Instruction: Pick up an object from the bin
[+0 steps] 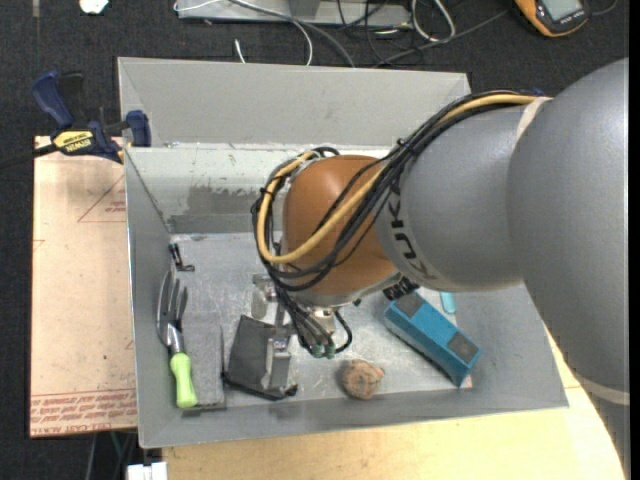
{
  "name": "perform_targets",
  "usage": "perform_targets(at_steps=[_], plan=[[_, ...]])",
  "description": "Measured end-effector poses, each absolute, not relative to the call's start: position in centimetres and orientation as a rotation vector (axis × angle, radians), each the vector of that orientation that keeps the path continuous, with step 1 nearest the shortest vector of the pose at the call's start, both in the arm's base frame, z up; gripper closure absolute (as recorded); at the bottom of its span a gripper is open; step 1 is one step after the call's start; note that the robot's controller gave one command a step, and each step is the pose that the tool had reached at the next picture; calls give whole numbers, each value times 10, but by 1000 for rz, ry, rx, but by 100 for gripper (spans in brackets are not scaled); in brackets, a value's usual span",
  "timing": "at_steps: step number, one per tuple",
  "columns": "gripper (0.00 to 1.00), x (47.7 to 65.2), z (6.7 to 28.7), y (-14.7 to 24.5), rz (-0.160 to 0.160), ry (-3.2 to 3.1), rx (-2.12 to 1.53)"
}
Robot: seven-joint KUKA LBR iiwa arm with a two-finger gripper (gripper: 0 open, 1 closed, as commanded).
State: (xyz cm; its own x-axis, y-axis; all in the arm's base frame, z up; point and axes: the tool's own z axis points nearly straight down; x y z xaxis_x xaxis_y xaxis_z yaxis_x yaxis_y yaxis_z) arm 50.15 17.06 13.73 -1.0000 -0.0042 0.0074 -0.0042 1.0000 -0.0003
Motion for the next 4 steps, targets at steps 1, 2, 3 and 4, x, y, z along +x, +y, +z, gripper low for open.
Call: perform_targets(at_steps=[1,2,3,4], plan=[[0,503,142,170,-2,-3141,0],[0,489,110,117,-4,-3140,-19],[0,486,98,93,-1,-3138,-96],[0,500,92,105,-3,-3138,25]])
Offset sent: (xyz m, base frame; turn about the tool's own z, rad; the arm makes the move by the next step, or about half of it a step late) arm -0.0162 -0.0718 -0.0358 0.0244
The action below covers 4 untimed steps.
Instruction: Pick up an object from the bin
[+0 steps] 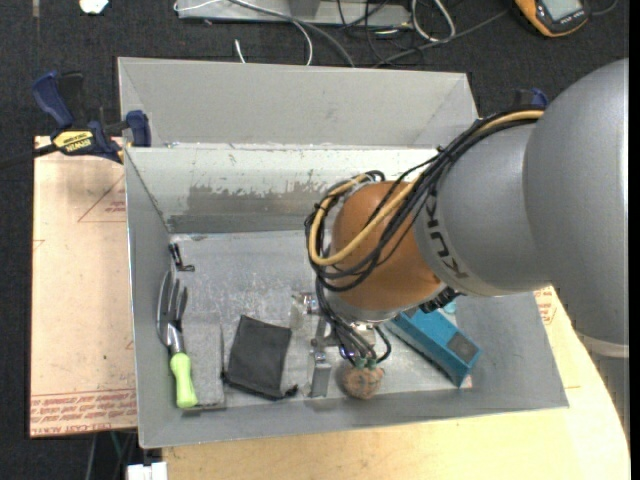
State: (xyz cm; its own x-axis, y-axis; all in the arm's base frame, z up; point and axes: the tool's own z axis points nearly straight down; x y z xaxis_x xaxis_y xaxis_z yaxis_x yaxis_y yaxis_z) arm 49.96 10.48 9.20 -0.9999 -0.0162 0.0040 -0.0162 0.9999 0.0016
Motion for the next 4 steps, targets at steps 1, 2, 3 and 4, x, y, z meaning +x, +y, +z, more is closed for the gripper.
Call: perform_targets(at_steps=[1,2,3,4], plan=[[0,499,127,145,-7,-3139,-89],[0,502,87,162,-4,-3139,-33],[100,508,95,145,-14,-3149,-36],[100,508,94,146,-15,-3148,-35]])
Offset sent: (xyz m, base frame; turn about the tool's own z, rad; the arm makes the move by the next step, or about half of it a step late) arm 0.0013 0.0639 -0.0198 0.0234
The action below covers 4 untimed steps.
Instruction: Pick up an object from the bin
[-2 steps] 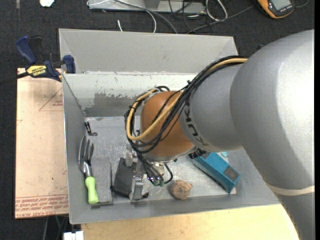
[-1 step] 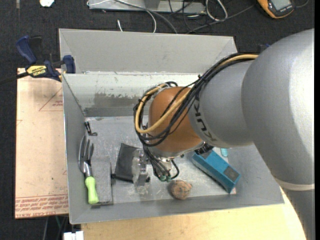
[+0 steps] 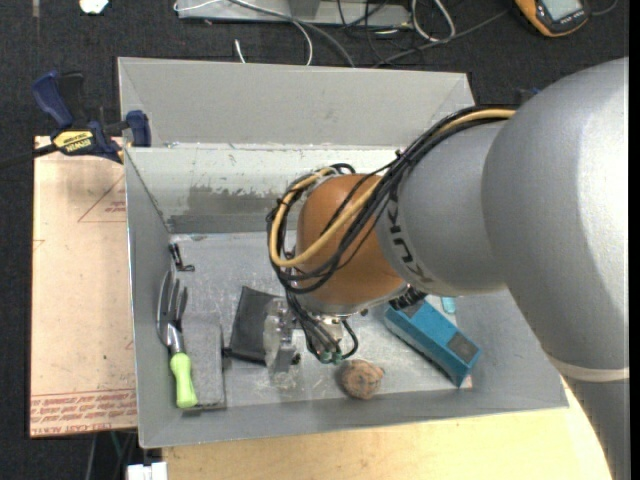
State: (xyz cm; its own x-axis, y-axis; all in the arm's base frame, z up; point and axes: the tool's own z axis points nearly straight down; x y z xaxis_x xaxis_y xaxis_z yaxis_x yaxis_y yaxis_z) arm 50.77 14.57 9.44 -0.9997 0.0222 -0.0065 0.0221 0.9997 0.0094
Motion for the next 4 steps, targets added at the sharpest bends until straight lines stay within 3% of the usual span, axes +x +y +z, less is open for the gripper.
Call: perform_targets(at_steps=[1,4], plan=[[0,530,70,165,16,3110,-361],[0,520,70,134,18,3083,-543]])
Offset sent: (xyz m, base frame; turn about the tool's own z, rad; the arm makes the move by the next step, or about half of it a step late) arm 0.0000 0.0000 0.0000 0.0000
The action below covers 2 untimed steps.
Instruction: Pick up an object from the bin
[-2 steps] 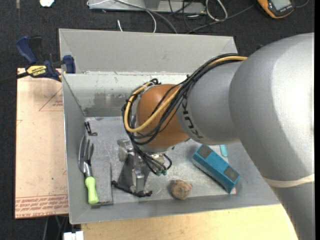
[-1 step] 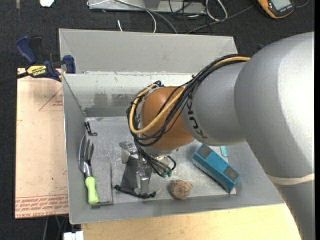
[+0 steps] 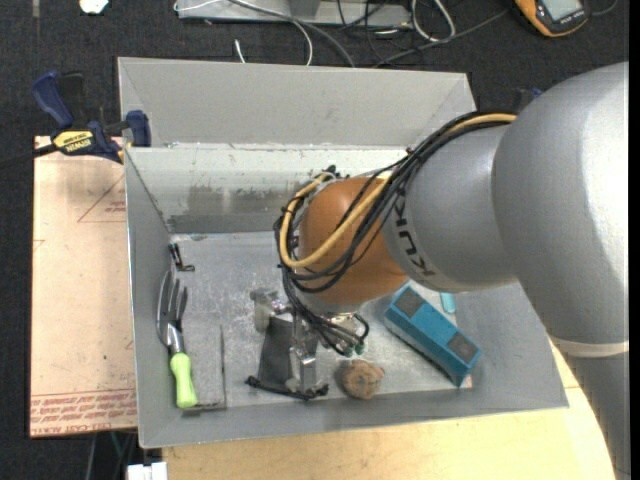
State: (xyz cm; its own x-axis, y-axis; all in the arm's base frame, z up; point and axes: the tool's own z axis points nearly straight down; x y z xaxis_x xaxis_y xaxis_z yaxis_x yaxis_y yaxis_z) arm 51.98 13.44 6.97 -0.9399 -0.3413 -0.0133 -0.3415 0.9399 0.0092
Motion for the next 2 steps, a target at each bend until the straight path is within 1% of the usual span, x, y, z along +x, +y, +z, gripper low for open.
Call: perform_targets(at_steps=[1,2], plan=[[0,515,70,128,20,3117,-296],[100,497,70,91,18,3096,-484]])
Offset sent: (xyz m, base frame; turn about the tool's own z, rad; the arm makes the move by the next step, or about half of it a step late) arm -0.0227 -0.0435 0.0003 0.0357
